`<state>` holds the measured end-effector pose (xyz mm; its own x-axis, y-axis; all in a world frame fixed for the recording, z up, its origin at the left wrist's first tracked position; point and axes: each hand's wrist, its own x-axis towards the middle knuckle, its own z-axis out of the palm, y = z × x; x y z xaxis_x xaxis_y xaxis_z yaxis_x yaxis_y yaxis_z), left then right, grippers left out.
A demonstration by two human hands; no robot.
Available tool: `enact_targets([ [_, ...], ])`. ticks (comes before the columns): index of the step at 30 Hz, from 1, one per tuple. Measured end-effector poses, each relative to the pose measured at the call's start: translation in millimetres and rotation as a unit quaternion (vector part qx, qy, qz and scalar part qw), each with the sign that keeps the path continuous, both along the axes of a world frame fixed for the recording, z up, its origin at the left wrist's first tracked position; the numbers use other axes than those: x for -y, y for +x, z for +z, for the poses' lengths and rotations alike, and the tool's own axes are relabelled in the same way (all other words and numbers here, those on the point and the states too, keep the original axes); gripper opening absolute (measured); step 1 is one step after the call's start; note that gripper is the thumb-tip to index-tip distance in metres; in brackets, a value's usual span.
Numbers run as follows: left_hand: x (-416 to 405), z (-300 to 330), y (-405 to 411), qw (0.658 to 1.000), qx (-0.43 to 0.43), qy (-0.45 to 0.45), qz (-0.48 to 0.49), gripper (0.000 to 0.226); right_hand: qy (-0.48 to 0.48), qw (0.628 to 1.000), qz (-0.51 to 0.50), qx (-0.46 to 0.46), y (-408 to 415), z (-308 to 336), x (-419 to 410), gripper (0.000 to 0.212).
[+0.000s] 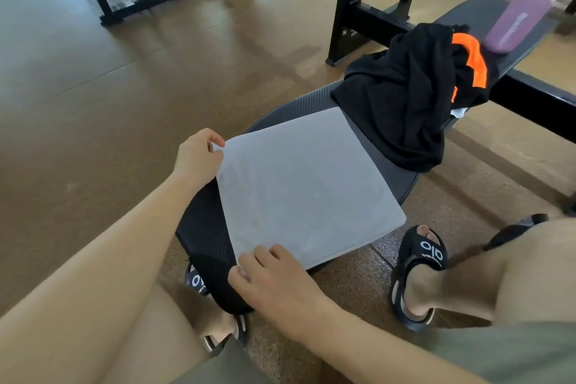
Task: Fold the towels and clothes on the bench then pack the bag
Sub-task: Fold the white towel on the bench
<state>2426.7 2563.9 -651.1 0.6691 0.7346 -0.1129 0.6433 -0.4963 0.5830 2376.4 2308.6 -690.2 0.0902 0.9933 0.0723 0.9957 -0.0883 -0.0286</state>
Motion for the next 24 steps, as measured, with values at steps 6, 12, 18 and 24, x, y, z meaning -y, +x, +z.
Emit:
enact_targets([
  [6, -9.9, 11.2, -16.9, 0.999, -0.03, 0.0, -0.009, 0.021, -0.024, 0.999, 0.03, 0.012, -5.8, 22.5, 8.0, 0.045],
  [12, -23.3, 21.7, -41.8, 0.998, -0.052, -0.03, 0.002, 0.02, -0.021, 0.999, 0.019, -0.032, -17.8, 25.4, 30.2, 0.052],
  [18, -13.3, 35.8, -53.1, 0.984, 0.099, -0.134, 0.061, 0.011, 0.073, 0.957, -0.118, -0.257, -3.2, 54.0, 58.1, 0.02],
  [24, -5.9, 56.4, -17.2, 0.994, 0.086, -0.038, -0.062, 0.017, 0.146, 0.837, -0.331, -0.411, 70.9, 79.6, 95.1, 0.015],
])
